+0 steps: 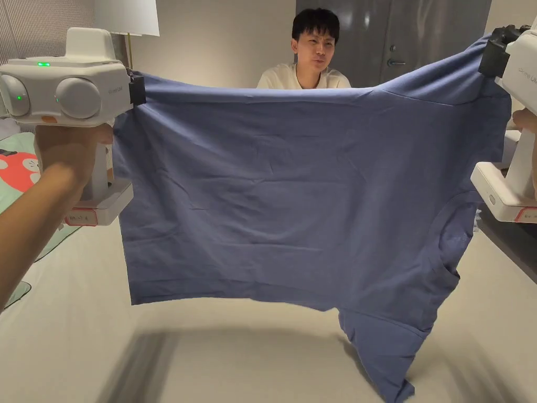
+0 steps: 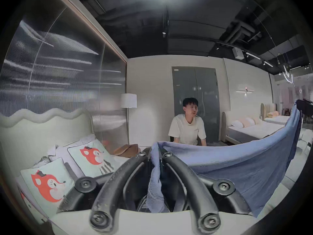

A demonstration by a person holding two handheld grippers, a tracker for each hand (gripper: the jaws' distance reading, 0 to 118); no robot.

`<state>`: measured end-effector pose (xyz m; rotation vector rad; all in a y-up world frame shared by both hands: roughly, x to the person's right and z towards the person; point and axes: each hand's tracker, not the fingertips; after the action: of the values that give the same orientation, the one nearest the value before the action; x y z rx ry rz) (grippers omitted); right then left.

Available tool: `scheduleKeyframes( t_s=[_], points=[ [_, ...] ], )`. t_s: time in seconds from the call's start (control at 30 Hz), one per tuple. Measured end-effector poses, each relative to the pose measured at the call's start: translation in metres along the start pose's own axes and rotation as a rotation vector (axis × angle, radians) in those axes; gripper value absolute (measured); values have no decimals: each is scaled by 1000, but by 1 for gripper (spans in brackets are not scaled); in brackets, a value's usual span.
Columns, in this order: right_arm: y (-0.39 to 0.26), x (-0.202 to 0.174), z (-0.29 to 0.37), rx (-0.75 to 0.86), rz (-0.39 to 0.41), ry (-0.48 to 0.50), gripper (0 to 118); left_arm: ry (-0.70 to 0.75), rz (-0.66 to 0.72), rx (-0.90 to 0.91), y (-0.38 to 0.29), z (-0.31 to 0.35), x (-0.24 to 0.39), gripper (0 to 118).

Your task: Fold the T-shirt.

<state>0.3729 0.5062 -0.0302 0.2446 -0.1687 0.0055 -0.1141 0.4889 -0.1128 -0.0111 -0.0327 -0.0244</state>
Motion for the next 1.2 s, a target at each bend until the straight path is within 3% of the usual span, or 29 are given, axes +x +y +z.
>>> scheduleKeyframes(
  t_s=[0.33, 0.6, 1.03, 1.2],
  points=[
    [-115, -6, 3, -209, -30, 39, 2, 15, -31, -221, -126, -26, -12, 2],
    [-210, -2, 45, -408, -56, 48, 2, 4, -12, -407, -233, 4, -20, 2],
    [-278, 18, 225, -636, -107, 91, 2, -21, 67, -608, -340, 154, -49, 2],
    [-279, 30, 299, -703, -176, 73, 2, -31, 81, -644, -350, 225, -48, 2]
  ],
)
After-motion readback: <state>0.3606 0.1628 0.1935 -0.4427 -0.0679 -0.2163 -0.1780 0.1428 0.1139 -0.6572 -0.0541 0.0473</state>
